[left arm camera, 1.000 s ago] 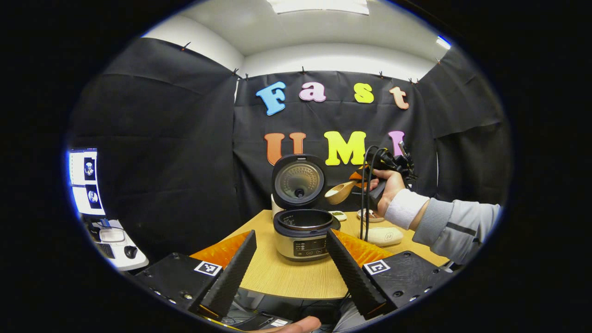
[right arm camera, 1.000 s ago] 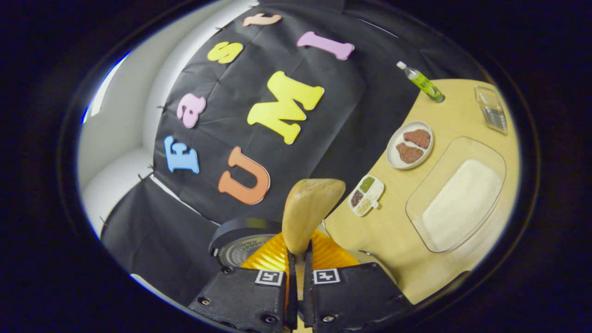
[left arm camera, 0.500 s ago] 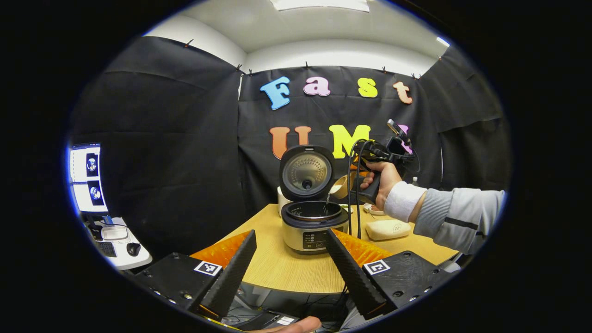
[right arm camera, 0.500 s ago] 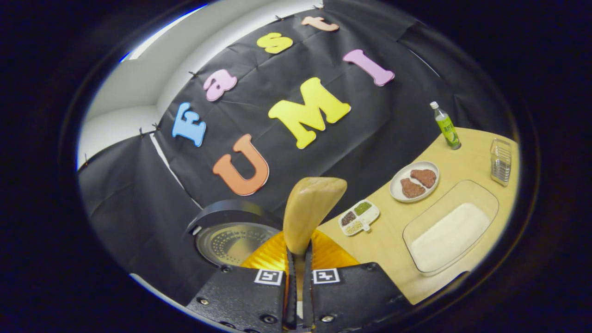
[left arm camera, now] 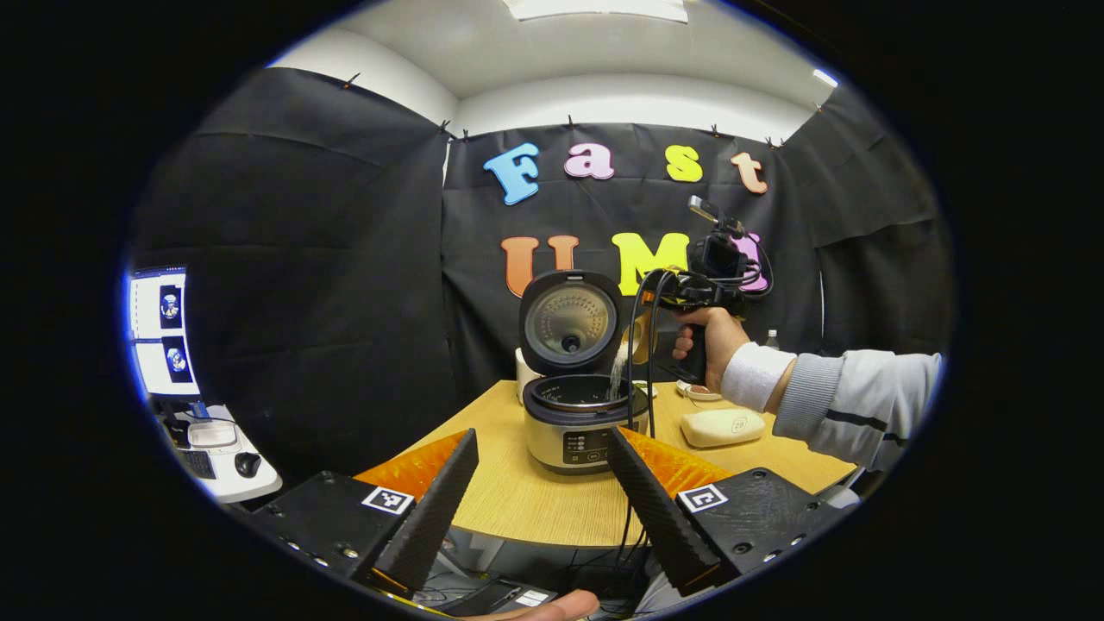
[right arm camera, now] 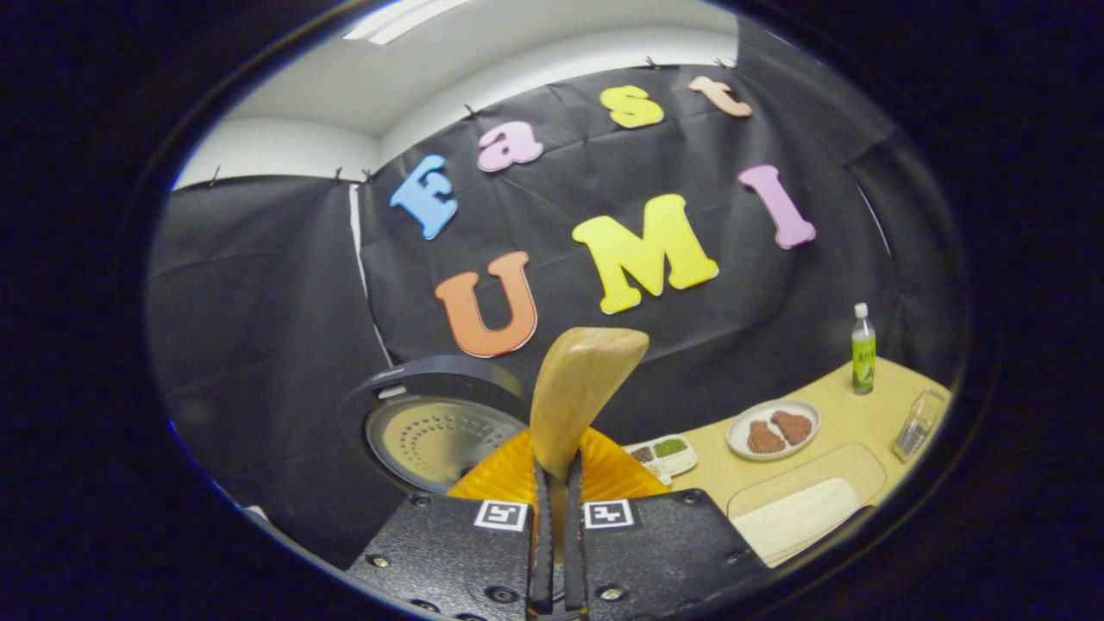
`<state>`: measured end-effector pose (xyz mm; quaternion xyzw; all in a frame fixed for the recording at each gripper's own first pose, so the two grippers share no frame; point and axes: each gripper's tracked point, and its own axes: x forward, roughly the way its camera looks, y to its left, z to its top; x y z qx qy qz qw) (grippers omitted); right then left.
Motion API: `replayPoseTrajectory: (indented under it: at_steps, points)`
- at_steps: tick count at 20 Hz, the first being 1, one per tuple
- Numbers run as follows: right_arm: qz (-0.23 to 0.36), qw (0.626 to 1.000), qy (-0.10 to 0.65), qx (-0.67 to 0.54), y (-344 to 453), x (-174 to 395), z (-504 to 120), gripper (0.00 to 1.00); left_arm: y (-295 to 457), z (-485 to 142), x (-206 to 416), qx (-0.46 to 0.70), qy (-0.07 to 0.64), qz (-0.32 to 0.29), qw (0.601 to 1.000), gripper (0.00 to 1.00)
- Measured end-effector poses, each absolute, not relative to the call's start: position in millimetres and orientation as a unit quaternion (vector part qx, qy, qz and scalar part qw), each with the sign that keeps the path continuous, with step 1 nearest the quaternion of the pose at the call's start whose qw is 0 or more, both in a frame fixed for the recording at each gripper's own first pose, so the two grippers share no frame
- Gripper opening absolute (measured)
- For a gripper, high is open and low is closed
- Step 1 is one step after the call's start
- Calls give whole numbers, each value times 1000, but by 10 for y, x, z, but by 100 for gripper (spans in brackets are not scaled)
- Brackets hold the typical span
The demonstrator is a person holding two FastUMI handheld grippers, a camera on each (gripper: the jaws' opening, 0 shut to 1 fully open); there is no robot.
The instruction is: Close the left gripper, press the button to open the rice cooker; take a wooden spoon from the chopstick holder with the right hand, scoop a spoonful of rice and pour it into the rice cooker, then put the wooden spoon back into the chopstick holder.
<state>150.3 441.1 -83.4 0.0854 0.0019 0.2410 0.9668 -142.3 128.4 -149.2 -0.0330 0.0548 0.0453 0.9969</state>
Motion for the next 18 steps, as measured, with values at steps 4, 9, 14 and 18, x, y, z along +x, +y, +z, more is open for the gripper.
replayPoseTrajectory:
  at_steps: [4, 9, 14, 18]
  points:
    - [265, 963, -50, -1, 4642, 1291, -752, 10, 1283, -1536, -1426, -35, 61, 46, 996, 96]
    - [288, 946, -96, -112, 4987, 1044, -852, 10, 1290, -1528, -1424, -36, 58, 46, 997, 96]
    - [298, 921, -112, -226, 5243, 909, -1209, 10, 1294, -1543, -1432, -40, 61, 49, 996, 96]
    - [296, 914, -103, -255, 5266, 910, -1423, 10, 1296, -1553, -1441, -45, 65, 52, 996, 96]
